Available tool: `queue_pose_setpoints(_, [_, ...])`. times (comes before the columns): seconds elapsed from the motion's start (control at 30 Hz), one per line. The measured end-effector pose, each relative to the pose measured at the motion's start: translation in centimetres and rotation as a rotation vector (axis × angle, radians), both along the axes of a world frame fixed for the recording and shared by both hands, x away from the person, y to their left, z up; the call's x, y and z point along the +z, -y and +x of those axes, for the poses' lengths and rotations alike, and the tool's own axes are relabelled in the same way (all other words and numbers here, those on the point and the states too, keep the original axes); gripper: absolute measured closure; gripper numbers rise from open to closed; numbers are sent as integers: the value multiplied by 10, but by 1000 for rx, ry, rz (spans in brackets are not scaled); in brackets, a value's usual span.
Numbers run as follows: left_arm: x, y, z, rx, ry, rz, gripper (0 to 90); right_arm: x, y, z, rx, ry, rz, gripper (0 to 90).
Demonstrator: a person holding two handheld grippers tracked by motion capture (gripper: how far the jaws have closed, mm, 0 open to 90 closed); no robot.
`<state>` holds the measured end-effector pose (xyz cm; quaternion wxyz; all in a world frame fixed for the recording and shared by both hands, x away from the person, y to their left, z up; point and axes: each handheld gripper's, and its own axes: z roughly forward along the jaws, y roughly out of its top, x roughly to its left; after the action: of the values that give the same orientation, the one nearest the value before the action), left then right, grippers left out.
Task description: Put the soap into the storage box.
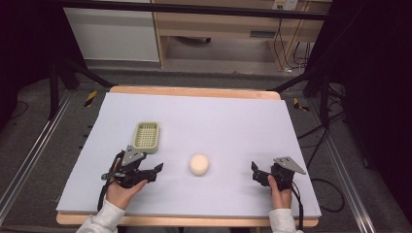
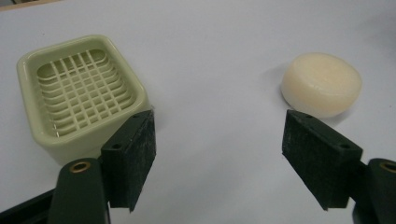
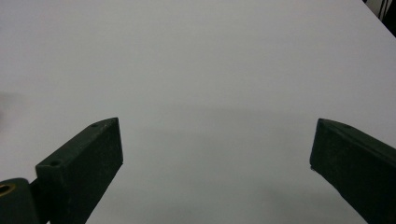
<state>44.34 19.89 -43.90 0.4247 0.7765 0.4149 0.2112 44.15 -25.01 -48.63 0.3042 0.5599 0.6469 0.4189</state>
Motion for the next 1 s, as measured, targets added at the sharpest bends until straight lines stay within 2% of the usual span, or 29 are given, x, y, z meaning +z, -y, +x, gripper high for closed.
queue_pose_setpoints(0.4, [9,20,10,-20,6,-11,258,0,0,0,1,-1,1,30])
queue_pose_setpoints(0.53, [12,31,12,-38,10,-5,253,0,0,0,2,-1,1,30])
queue_pose_setpoints(1.0, [12,59,19,-72,-2,0,241,0,0,0,2,-1,1,30])
